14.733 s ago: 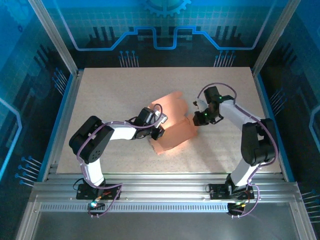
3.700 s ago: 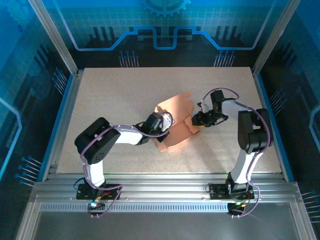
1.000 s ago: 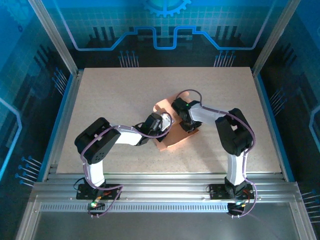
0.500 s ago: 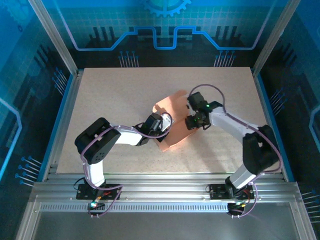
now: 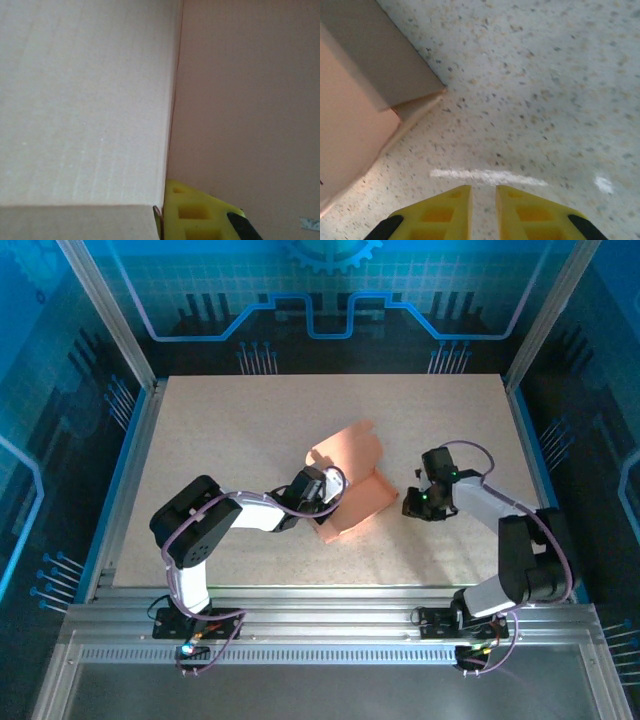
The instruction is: Fold the paper box
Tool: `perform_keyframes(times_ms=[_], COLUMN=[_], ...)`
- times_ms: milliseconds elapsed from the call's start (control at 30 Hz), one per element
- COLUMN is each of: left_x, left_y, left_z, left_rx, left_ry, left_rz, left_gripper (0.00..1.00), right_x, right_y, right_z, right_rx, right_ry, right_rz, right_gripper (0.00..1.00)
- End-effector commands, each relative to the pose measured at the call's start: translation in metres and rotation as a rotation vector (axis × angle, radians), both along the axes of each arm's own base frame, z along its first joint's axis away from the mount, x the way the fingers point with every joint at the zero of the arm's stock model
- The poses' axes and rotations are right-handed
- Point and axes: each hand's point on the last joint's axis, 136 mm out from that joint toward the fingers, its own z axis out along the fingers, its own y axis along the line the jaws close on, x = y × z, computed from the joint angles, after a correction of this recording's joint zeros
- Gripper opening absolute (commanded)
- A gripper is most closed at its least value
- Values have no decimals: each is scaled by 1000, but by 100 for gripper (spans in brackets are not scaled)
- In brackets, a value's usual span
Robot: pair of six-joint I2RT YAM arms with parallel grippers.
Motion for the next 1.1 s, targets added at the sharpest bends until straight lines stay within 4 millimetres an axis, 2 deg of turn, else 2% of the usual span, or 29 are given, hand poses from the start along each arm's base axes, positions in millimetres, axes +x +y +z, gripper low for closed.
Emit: perform_keyframes(times_ms=[0, 167, 233, 267, 333, 533, 633, 733, 833, 900, 967, 1067], left_x=[-47, -52, -54, -54, -54, -56, -53, -52, -51, -50, -49, -48], left_y=[26, 24, 22, 21, 20, 18, 18, 20, 19, 20, 19, 19], left_z=[-63, -66, -66, -67, -67, -67, -66, -66, -66, -65, -64, -61], left_rx=[185, 189, 184, 184, 184, 180, 187, 196, 197, 199, 202, 205], left_ry=[202, 226, 233, 237, 240, 245, 240, 239, 239, 238, 233, 224], left_rz=[-58, -89, -104, -110, -119, -135, -124, -117, -114, -112, -115, -121], left_gripper=[0, 1, 2, 2, 2, 1, 1, 1, 1, 1, 2, 2], right_x=[22, 38, 39, 48, 52, 57, 53, 42, 35, 32, 35, 49], right_y=[11, 12, 15, 18, 21, 27, 18, 2, -11, -14, -11, 1], right_z=[3, 0, -3, 3, 2, 1, 7, 16, 30, 38, 48, 56], right_rx=[69, 67, 74, 76, 81, 81, 43, -5, -65, -94, -112, -144], right_ry=[-28, -49, -42, -66, -67, -80, -94, -112, -139, -164, -202, -254], right_rz=[-17, 2, 18, 27, 46, 89, 80, 73, 92, 130, 193, 304], right_gripper=[19, 17, 17, 17, 14, 13, 14, 22, 42, 52, 56, 55])
